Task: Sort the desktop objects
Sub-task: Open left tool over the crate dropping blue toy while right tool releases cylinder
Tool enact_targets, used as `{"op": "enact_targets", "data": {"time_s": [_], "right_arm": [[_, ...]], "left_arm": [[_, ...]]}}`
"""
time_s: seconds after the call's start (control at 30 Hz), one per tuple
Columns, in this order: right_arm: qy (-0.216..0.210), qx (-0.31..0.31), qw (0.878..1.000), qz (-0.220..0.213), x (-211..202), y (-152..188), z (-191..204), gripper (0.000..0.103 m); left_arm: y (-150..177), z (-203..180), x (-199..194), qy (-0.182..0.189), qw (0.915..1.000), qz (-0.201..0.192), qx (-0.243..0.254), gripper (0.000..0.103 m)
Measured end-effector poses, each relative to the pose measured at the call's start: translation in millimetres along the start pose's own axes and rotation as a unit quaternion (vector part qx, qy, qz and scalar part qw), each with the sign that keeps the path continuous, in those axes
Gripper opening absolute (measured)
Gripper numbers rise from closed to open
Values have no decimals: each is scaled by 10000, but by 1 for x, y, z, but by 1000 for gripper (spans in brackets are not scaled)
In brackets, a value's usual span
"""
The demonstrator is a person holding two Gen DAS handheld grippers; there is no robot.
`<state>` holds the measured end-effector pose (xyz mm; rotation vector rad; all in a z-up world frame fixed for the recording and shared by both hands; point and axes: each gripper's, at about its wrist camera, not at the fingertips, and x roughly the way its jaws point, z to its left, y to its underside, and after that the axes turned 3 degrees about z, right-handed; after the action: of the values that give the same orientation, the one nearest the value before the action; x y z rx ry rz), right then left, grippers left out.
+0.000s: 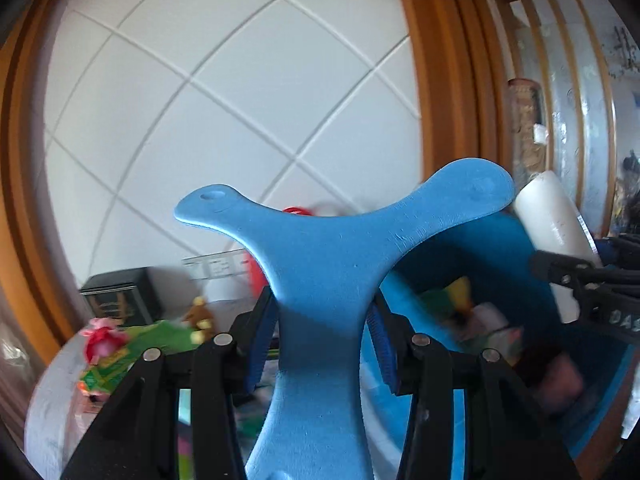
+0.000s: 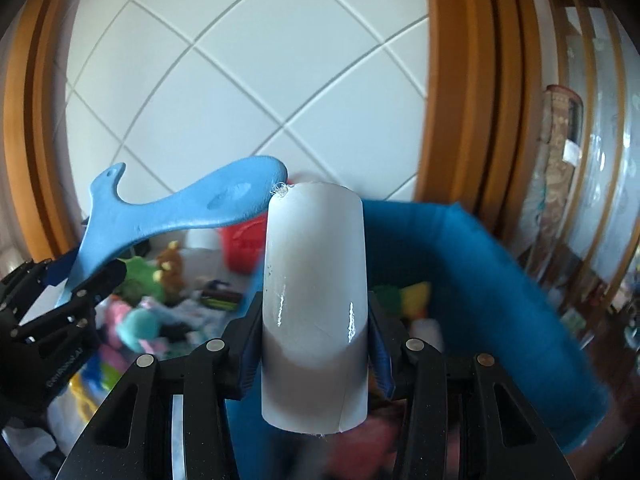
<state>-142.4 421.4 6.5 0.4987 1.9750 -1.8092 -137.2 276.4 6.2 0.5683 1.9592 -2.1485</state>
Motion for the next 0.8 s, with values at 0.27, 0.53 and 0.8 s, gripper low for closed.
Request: {"op": "enact_targets", "data": {"time_s": [0.27,0.53,0.8], "right_arm": [[78,-296,9974,652,37,-17,-130,45],[-105,-329,9846,1715,95,17,-182,45],[-328,-401,9749,2168,114,33,-195,45]], "left_arm": [[-53,-126,59,516,9942,902,-268,45],[-38,-196,132,444,9775,2062,-106,45],[-26,-213,152,33,9712,2382,-79,59]]}}
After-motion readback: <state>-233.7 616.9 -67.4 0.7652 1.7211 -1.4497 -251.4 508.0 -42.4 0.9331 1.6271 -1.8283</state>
